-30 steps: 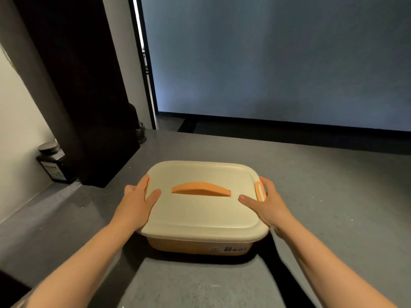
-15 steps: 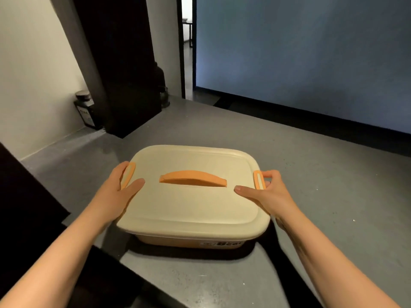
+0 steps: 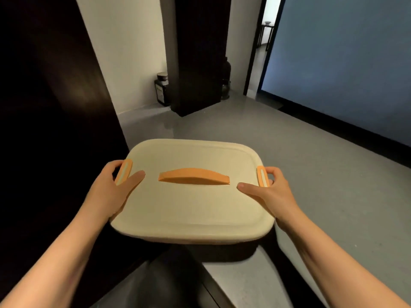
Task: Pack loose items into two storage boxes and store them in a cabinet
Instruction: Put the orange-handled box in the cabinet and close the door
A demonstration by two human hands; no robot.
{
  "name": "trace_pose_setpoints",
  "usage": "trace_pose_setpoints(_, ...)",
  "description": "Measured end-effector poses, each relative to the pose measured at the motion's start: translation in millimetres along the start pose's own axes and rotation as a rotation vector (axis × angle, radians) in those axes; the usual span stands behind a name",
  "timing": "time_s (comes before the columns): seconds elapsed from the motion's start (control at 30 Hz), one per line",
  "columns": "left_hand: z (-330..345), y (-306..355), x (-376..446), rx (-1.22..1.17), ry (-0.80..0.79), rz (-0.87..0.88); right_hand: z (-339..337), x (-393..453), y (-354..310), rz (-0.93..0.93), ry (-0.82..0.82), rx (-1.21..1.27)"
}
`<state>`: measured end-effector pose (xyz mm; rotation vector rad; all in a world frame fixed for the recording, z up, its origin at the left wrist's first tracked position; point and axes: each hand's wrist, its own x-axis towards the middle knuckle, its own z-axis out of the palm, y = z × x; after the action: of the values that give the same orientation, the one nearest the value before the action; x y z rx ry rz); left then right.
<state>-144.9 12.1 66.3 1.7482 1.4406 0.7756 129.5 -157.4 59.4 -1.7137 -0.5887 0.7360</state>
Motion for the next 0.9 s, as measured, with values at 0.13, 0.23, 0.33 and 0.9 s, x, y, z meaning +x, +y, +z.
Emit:
trace_pose_setpoints(0.13, -59, -33, -38, -0.053, 0.165, -0.104, 51, -22, -10, -0.057, -0.141, -0.004)
trace_pose_setpoints(0.23, -112, -67, -83, -0.047, 0.310, -0.190, 103, -43, -18, -0.097, -0.311, -0.010)
trace_pose_setpoints(0.33, -168, -103, -136, -0.032, 0.463, -0.278, 167, -75, -24, -0.119, -0.509, -0.004)
trace_pose_setpoints(0.9, -430, -262, -529, 0.054, 1.254, -0.804, 485, -459, -19, -0.218, -1.427, -0.158)
